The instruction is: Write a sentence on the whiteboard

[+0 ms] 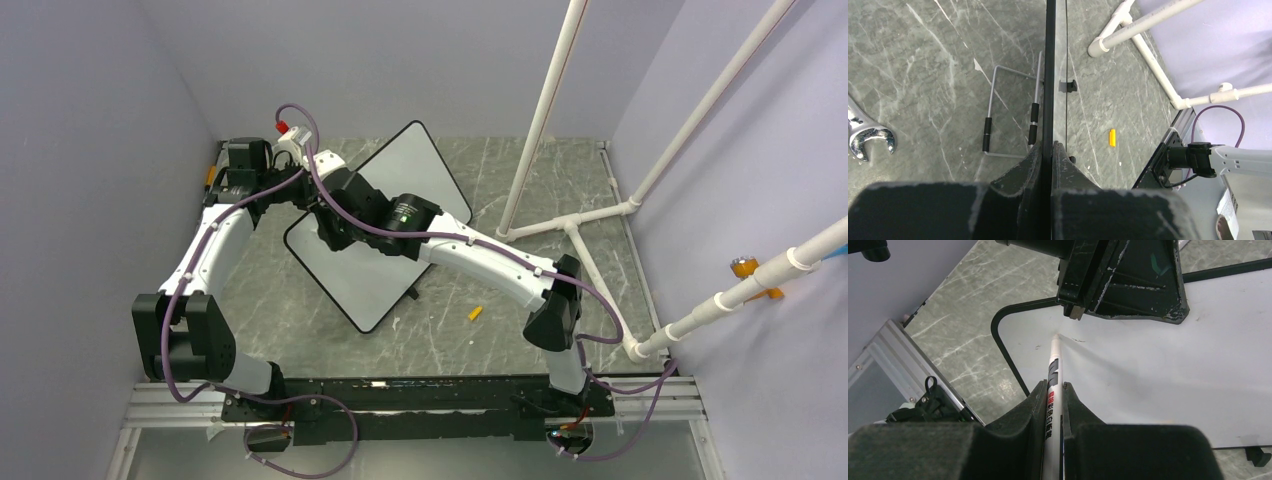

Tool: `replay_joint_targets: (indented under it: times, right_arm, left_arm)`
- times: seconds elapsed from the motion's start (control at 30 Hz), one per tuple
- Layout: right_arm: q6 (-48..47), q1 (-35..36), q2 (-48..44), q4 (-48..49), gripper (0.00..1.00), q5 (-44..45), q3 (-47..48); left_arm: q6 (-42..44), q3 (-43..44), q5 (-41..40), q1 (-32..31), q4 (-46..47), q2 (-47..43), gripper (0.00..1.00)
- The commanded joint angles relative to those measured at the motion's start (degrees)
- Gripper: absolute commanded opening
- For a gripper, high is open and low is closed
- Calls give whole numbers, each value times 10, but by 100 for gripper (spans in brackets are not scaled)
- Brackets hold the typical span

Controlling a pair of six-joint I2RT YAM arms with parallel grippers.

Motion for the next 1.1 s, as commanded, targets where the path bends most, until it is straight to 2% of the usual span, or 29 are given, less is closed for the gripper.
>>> replay_joint_targets:
  times: [0.0,0.8,1.07]
  right_arm:
    - [5,1,4,29,0,13,11]
    - [11,2,-4,39,0,14,-57]
    - [22,2,-31,48,0,12,-108]
  left_arm:
    - [20,1,-15,-2,33,-27,0]
    - [21,-1,-16,-2,35,-29,0]
    - [22,0,-17,-2,34,-30,0]
